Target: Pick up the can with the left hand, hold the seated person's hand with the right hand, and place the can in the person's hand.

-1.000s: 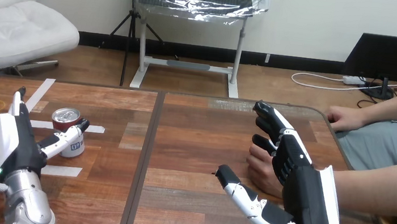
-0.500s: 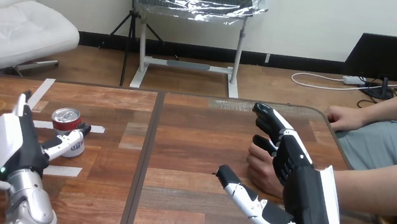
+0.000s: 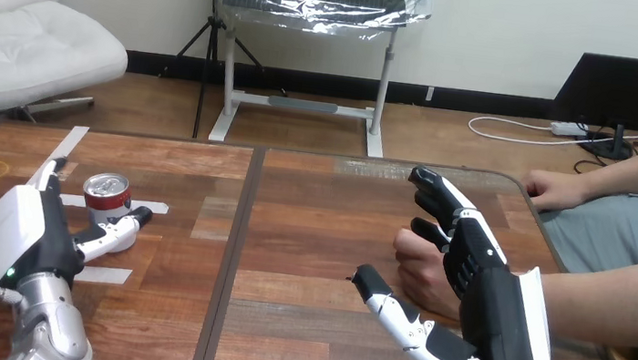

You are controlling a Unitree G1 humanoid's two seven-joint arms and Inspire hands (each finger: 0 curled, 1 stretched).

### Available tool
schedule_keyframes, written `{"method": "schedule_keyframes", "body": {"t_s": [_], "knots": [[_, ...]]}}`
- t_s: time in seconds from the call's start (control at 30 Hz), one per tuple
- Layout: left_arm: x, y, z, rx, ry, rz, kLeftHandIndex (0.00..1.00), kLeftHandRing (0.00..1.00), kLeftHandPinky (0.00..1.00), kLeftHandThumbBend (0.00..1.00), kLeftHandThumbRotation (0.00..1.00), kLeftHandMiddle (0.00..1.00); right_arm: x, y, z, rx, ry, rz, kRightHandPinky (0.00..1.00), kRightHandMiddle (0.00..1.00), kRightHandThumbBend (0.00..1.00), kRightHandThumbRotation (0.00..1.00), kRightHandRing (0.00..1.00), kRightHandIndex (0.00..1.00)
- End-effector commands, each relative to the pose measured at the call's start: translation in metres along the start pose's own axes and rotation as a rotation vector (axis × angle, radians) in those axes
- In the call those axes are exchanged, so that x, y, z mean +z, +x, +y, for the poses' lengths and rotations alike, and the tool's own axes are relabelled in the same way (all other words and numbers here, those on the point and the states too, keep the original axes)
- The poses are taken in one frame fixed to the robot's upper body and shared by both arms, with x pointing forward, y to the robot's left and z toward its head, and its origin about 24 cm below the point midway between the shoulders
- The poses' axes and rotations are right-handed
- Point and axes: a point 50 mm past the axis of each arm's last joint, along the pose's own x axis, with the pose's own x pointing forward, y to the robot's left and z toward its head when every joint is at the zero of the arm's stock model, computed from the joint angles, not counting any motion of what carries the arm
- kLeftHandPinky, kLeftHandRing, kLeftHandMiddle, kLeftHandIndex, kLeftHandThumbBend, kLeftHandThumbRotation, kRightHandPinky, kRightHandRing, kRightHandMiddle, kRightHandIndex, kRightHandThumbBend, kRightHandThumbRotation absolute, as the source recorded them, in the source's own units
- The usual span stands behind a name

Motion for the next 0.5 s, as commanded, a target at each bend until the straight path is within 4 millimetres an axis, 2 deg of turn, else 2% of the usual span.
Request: {"method": "schedule_keyframes", "body": {"t_s": [0.0, 0.1, 0.47], "knots": [[0.035, 0.022, 0.016, 0.018, 0.009, -0.099, 0.89, 0.85, 0.77, 0.89, 0.47, 0.89, 0.013, 0.012, 0.000, -0.014, 0.011, -0.087, 0.85, 0.89, 0.60, 0.12, 0.90, 0.84], [0.036, 0.023, 0.016, -0.003, 0.009, -0.099, 0.89, 0.85, 0.77, 0.89, 0.47, 0.89, 0.013, 0.011, 0.000, -0.016, 0.007, -0.084, 0.85, 0.89, 0.61, 0.12, 0.89, 0.84], [0.045, 0.024, 0.013, -0.027, 0.034, -0.122, 0.85, 0.83, 0.75, 0.87, 0.37, 0.86, 0.013, 0.011, 0.000, -0.012, 0.007, -0.081, 0.83, 0.88, 0.61, 0.12, 0.88, 0.84]]}}
